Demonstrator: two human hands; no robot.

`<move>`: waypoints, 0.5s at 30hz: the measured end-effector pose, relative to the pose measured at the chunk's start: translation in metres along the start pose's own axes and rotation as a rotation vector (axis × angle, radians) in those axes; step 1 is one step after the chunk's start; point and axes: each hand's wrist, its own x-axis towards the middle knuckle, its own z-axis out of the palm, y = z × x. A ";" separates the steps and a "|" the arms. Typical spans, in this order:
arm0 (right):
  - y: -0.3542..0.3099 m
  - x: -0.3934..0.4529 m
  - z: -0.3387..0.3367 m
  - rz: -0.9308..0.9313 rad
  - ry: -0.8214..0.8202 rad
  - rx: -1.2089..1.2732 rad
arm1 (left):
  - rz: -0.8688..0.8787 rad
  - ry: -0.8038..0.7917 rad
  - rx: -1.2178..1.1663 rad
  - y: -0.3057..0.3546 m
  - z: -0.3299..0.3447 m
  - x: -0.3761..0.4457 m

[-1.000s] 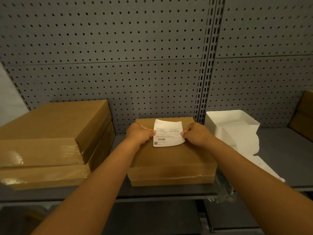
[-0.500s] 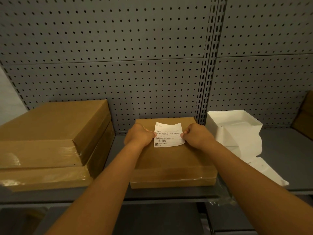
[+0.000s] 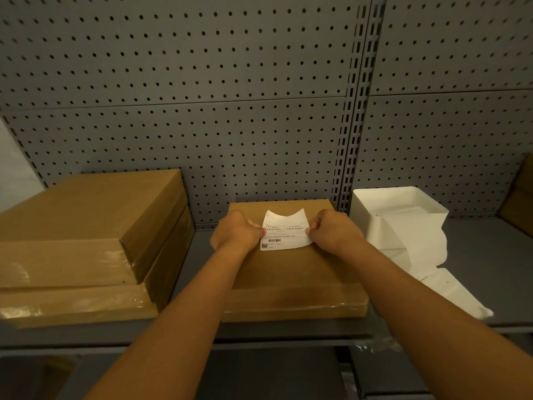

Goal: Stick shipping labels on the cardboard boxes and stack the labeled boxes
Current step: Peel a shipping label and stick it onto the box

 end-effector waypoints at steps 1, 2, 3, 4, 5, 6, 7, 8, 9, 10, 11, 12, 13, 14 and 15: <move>-0.001 -0.001 0.000 -0.002 0.008 0.001 | 0.001 0.001 0.013 0.001 -0.001 -0.001; -0.001 -0.001 -0.001 -0.003 0.016 0.019 | 0.002 0.010 0.023 0.002 -0.001 -0.002; 0.000 -0.001 -0.002 0.003 0.020 0.050 | -0.002 0.024 0.022 0.002 -0.002 -0.003; 0.001 -0.001 -0.004 0.010 0.025 0.080 | -0.010 0.042 0.018 0.003 -0.004 -0.005; 0.003 -0.001 -0.006 0.013 0.030 0.101 | -0.010 0.061 0.006 0.003 -0.005 -0.006; 0.004 -0.001 -0.007 0.004 0.040 0.116 | 0.004 0.078 -0.012 0.002 -0.007 -0.008; 0.005 0.000 -0.008 -0.014 0.059 0.130 | 0.035 0.089 -0.033 0.001 -0.006 -0.008; 0.006 -0.001 -0.009 -0.038 0.083 0.148 | 0.077 0.088 -0.048 0.001 -0.005 -0.009; 0.004 -0.002 -0.009 -0.073 0.103 0.163 | 0.131 0.075 -0.060 0.001 -0.004 -0.010; 0.001 -0.005 -0.009 -0.125 0.117 0.170 | 0.184 0.049 -0.068 0.002 -0.002 -0.013; -0.004 -0.007 -0.007 -0.180 0.119 0.176 | 0.227 0.017 -0.073 0.003 0.000 -0.015; -0.009 -0.011 -0.005 -0.233 0.104 0.185 | 0.267 -0.001 -0.063 0.005 0.001 -0.017; -0.014 -0.014 -0.003 -0.280 0.076 0.187 | 0.307 -0.012 -0.036 0.008 0.002 -0.019; -0.019 -0.017 -0.001 -0.322 0.043 0.170 | 0.339 -0.023 -0.002 0.010 0.003 -0.021; -0.022 -0.020 0.001 -0.357 0.016 0.145 | 0.361 -0.040 0.031 0.011 0.004 -0.021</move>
